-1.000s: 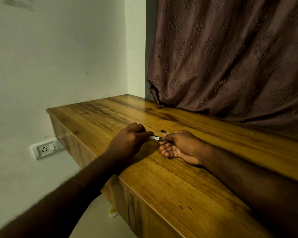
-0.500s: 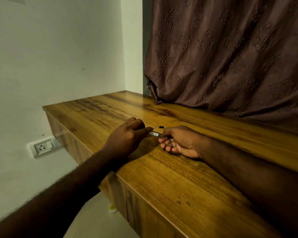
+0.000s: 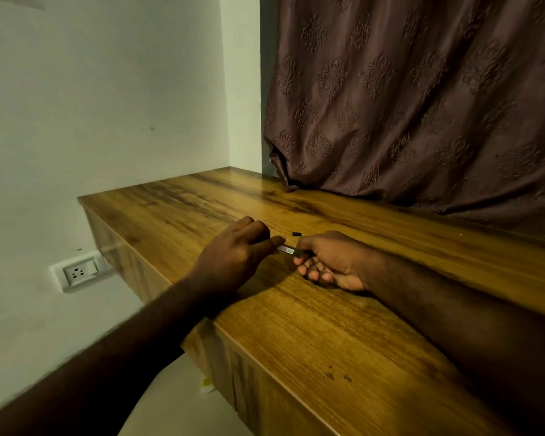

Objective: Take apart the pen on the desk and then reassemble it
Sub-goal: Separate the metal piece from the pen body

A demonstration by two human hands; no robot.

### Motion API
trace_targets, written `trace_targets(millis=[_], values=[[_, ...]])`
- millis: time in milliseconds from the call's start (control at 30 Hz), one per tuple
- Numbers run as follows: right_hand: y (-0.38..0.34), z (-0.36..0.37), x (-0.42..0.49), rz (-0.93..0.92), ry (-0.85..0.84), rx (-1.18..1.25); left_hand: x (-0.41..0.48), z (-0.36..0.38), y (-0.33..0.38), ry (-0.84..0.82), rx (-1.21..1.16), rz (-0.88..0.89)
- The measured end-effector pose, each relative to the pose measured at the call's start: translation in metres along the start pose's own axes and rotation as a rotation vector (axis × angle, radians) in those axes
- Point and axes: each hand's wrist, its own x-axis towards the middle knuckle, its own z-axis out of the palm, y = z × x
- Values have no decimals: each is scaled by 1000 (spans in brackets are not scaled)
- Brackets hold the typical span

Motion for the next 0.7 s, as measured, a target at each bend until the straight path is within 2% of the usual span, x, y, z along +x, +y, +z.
trace_targets(millis=[200, 433, 700], values=[[0, 0, 2, 10, 5, -9, 0, 0, 0, 14, -7, -2], [0, 0, 2, 4, 6, 28, 0, 1, -1, -45, -22, -80], [7, 0, 4, -112, -6, 132, 0, -2, -2, -134, -122, -178]])
